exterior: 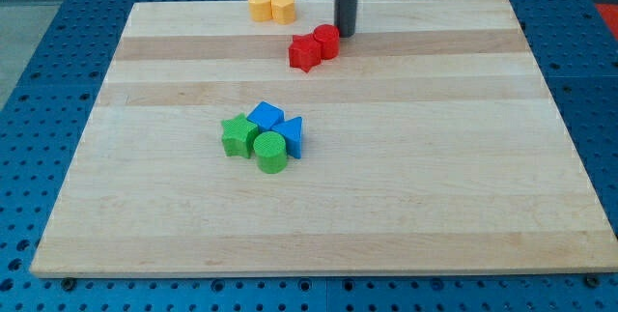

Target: Push red blocks towards yellow blocks

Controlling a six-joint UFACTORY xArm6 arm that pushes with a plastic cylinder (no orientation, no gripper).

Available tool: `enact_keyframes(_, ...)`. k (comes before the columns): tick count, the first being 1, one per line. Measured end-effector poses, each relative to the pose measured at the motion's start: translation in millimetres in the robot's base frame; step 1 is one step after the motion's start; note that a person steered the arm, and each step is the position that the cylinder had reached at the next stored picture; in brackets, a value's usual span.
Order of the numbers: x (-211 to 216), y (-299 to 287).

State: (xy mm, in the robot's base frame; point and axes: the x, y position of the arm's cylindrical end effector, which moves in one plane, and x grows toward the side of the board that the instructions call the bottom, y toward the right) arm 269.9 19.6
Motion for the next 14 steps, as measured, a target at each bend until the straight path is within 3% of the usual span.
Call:
enact_keyframes(1, 2.1, -10.8)
enact_keyframes(3, 6.8, 102.8)
enact_keyframes(4, 42.5, 106.4)
enact_keyframes(8, 47.3, -53.5)
enact_keyframes(10, 77.4, -47.4)
enact_keyframes(11, 79.4, -76.4)
enact_keyframes(13, 40.4, -110.7)
enact_keyframes(14, 66.9, -96.8)
